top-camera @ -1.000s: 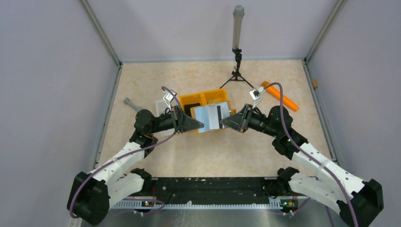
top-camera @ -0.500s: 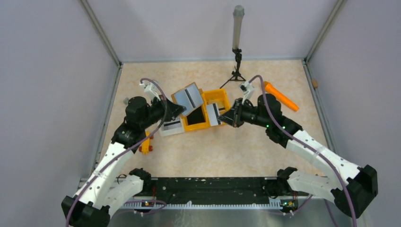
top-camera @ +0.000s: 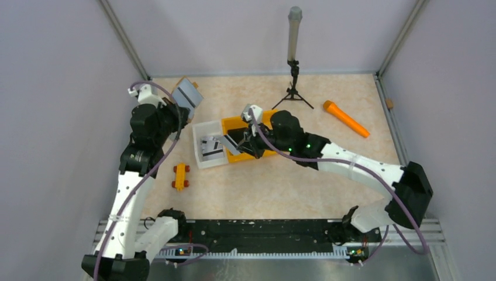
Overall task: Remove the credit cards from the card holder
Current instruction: Place the credit card in the storage box.
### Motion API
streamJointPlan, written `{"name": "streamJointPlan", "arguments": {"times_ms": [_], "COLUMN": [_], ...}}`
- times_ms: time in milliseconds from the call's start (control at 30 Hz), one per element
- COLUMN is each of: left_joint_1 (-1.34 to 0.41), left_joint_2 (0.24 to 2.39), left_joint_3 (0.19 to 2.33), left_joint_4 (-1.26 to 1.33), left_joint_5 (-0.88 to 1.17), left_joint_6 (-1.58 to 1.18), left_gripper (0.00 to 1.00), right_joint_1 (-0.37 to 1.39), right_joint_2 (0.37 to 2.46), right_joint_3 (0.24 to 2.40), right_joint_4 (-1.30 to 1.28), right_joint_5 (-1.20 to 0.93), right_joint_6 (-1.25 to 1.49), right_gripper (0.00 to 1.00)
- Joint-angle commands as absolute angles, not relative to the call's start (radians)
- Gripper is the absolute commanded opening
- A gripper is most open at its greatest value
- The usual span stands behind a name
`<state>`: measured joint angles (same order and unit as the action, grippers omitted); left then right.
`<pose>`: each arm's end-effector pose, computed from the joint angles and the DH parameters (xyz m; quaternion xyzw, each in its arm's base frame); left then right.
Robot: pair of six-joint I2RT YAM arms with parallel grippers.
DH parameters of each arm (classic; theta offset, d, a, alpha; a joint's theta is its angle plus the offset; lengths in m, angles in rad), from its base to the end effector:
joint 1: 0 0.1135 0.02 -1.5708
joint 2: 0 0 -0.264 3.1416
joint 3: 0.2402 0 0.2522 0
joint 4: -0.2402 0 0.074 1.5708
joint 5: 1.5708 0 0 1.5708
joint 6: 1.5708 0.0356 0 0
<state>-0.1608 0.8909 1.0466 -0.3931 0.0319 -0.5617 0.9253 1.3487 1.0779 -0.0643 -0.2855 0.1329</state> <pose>0.1905 -0.0321 0.3903 -0.1468 0.7720 -0.2303 0.5740 0.1821 0.2585 0.3277 -0.3874 0.7125 0.3895 0.4365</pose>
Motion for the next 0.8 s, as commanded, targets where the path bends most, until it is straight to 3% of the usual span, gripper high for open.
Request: {"name": "streamJointPlan", "arguments": {"times_ms": [0, 233, 767], "left_joint_1": [-0.067, 0.064, 0.093], "left_joint_2": [0.906, 0.920, 0.911], "left_joint_3": [1.106, 1.117, 1.104], "left_joint_4": [-0.396, -0.397, -0.399], "left_joint_5": [0.030, 0.096, 0.049], "left_joint_6": [-0.521, -0.528, -0.514], "left_gripper": [0.00, 0.00, 0.00], "right_joint_1": [0.969, 1.001, 1.065], "right_joint_2": [1.466, 1.669, 1.973], "right_joint_3": [1.210, 1.344, 1.552], "right_joint_4": [0.022, 0.017, 0.017], "right_joint_5": [-0.329, -0.315, -0.010], "right_joint_6": [-0.134, -0.328, -0.703], "right_gripper": [0.00, 0.00, 0.00]}}
